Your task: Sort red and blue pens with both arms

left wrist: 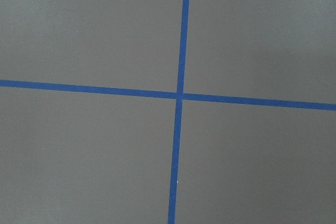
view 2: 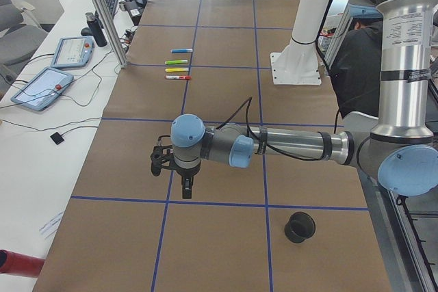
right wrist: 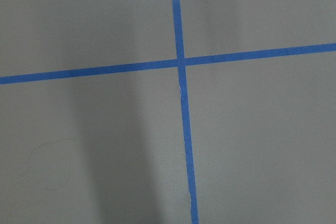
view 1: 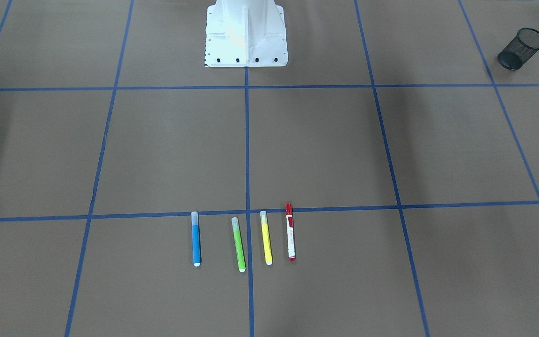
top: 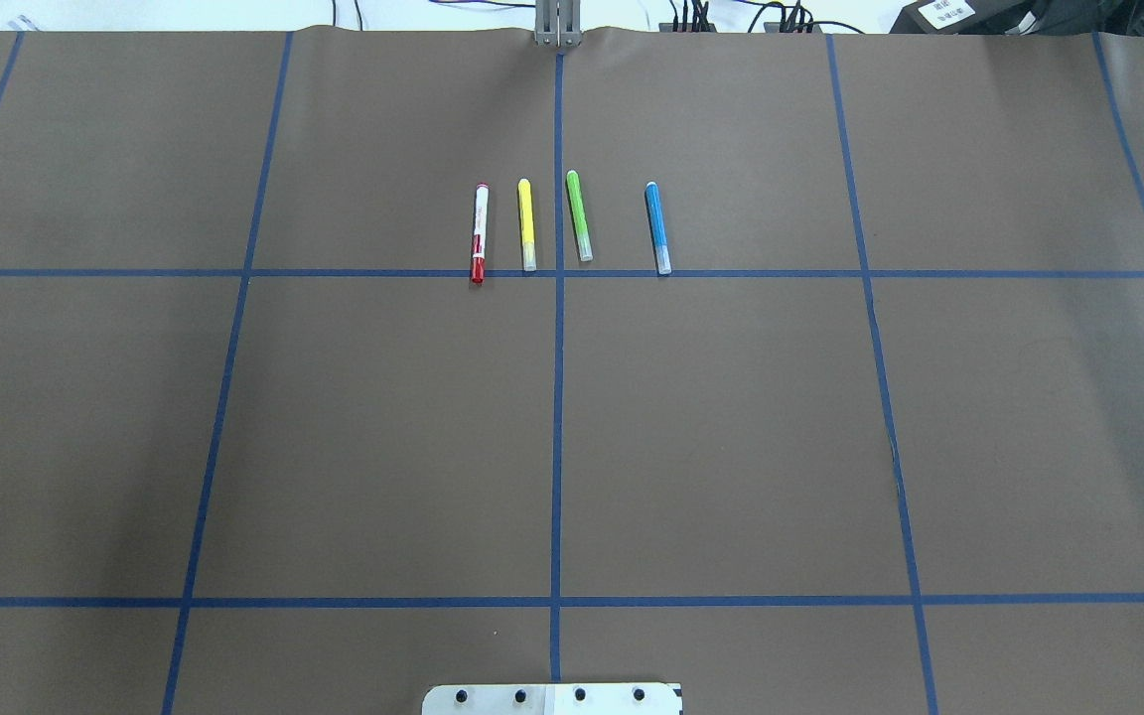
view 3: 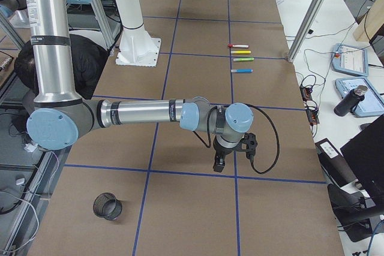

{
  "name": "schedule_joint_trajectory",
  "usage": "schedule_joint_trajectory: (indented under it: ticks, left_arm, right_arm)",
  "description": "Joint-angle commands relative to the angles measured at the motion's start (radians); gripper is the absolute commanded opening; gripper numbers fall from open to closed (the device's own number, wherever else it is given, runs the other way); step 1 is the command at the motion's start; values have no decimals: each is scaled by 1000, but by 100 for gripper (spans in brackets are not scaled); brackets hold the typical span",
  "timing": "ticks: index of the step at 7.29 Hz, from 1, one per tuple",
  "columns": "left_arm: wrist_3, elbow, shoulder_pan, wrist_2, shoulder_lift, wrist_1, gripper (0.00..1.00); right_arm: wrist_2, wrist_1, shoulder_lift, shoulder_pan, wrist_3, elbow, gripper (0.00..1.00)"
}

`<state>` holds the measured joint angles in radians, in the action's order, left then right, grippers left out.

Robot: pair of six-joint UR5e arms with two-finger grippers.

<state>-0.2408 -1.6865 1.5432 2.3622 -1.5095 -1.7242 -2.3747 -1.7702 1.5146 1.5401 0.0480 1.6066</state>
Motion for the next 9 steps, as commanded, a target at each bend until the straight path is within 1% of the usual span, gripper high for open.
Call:
schedule_joint_trajectory:
  ticks: [1,6,8,9]
  left_arm:
    - [0,2,0,0,0,0,100]
    - [0,5,-2,-4,-3,2,100]
    - [-11,-18,-3,2,-18,3,100]
    - [-3,-39,-6,12,-46,-1,100]
  right_arm:
    - [2,0,-1,0,4,4,100]
    - [3,0,-1,0,4,3,100]
    - [2,0,-4,0,10,28,100]
    - [0,0,-14,-2,9,32,100]
